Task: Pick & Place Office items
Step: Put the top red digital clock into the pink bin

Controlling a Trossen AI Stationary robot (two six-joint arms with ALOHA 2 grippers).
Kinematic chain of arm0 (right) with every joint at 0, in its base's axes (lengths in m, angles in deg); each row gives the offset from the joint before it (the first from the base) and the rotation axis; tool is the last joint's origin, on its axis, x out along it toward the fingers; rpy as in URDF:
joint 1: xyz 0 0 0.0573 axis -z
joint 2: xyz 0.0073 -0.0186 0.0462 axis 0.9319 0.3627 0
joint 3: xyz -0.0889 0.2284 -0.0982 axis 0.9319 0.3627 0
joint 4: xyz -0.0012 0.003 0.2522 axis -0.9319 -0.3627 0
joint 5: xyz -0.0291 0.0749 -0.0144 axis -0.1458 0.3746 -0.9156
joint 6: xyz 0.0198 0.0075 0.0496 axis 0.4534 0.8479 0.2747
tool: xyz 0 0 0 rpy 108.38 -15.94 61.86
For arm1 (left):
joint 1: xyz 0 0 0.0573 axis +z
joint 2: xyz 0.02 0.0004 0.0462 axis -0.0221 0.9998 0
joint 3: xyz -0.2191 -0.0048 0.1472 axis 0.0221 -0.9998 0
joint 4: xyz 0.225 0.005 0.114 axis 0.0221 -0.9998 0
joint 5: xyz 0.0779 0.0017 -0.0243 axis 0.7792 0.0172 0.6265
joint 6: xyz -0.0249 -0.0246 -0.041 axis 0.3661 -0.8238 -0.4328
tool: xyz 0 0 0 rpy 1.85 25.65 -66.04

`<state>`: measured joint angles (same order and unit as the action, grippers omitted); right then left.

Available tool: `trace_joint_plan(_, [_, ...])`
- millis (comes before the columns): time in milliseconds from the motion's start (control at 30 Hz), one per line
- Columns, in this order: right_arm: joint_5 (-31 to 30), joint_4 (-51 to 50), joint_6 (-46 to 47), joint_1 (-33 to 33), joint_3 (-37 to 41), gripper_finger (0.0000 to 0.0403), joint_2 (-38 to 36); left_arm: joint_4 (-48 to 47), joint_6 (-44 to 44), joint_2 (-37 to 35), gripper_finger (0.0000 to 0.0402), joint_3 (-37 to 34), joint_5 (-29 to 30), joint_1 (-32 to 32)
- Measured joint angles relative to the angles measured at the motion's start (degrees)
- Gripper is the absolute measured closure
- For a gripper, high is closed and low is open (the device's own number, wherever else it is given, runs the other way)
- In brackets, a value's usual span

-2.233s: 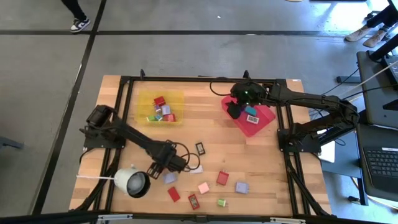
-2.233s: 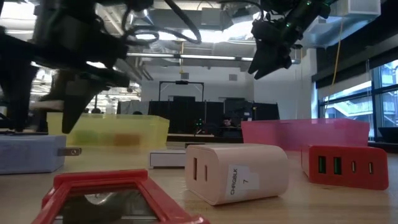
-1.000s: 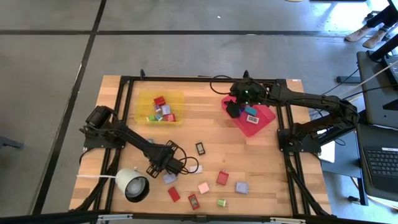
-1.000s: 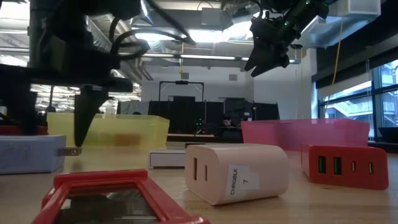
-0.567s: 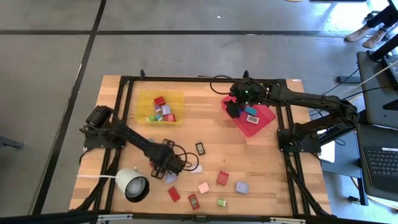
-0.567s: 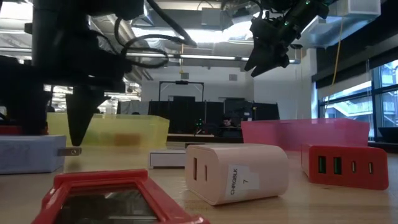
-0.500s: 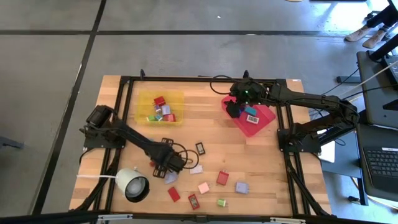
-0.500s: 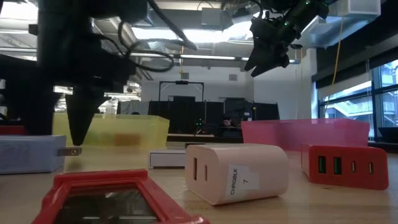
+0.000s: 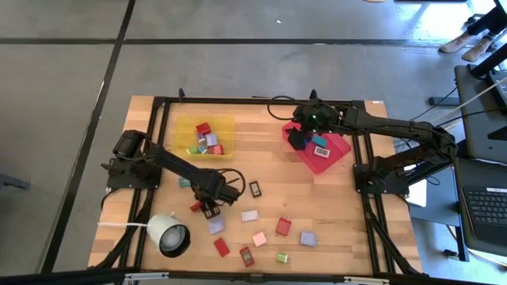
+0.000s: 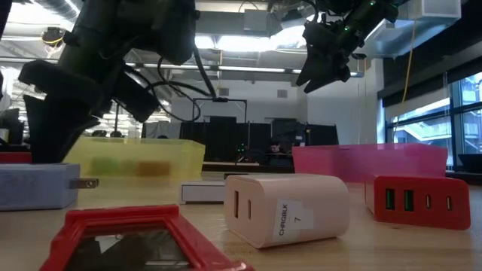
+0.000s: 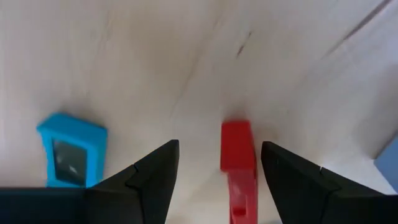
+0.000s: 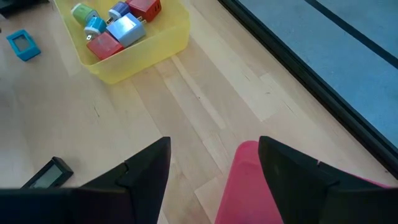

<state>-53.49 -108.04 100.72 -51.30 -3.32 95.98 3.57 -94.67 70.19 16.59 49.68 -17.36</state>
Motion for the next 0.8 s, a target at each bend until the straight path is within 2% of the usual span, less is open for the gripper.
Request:
trace_joint_plan(167, [0.0, -0.02, 0.0, -0.02, 0.0, 0.0156, 0.0, -0.14, -3.25, -0.01, 0.0176, 0.0, -4.0, -0.56])
trace_joint_plan(467, [0.0, -0.02, 0.17, -0.02, 0.0, 0.0156, 0.01, 1.26, -4.94, -0.01, 0.0185, 0.02, -1.43, -2.23])
trace_joint_plan(600, [0.0, -0.02, 0.17, -0.02, 0.0, 0.0156, 0.02, 1.32, -4.96, -0.01, 0.0218, 0.02, -1.01, -2.23])
trace_joint_plan(800, [0.02, -0.02, 0.17, -0.02, 0.0, 0.0156, 0.01, 1.32, -5.1, -0.01, 0.0302, 0.02, -1.0, -2.17])
